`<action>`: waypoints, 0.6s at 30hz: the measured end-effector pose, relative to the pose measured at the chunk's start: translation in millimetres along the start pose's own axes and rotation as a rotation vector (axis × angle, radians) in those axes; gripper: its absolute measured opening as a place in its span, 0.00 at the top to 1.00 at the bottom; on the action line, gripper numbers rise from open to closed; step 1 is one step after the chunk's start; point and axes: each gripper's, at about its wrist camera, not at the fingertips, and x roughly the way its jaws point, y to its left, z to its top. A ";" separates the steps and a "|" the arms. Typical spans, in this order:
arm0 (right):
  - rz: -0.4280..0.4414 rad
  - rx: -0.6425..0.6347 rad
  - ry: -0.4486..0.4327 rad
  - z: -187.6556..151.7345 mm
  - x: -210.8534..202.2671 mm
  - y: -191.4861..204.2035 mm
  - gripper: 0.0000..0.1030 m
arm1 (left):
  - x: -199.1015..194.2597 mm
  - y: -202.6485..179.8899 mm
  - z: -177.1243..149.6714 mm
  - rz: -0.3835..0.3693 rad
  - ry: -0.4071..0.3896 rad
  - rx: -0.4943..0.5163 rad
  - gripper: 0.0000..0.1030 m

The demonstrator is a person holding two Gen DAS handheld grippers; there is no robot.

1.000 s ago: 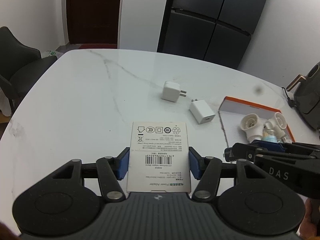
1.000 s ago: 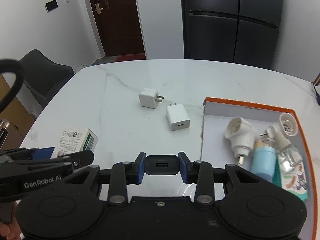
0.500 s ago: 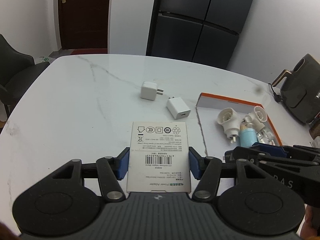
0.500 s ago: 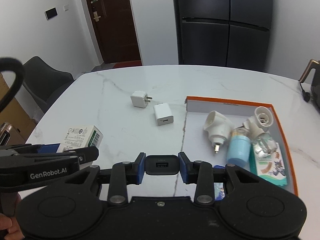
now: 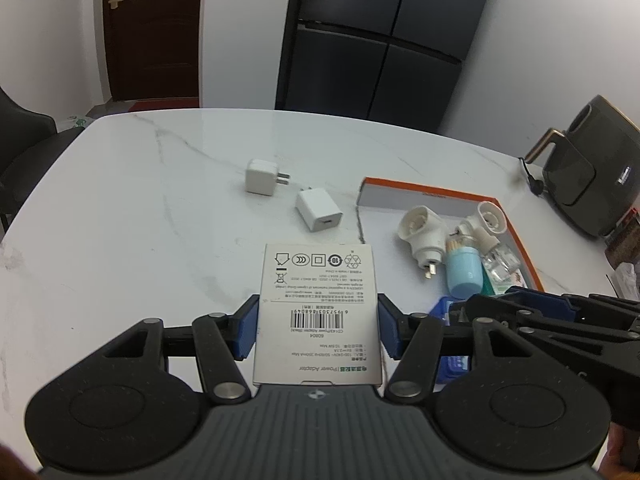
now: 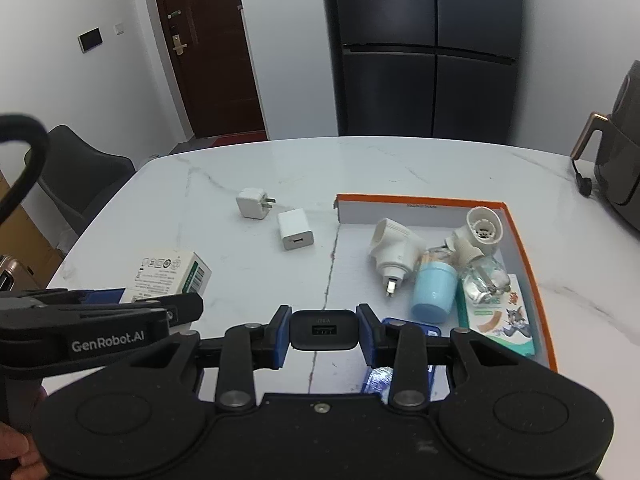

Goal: Organize rigid objects
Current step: 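Carry the boxed adapter with the left gripper and black charger with the right toward the tray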

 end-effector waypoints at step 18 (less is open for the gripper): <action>-0.025 0.055 -0.007 -11.2 -18.7 -32.6 0.58 | 4.2 -36.4 -11.0 -0.043 0.025 0.055 0.42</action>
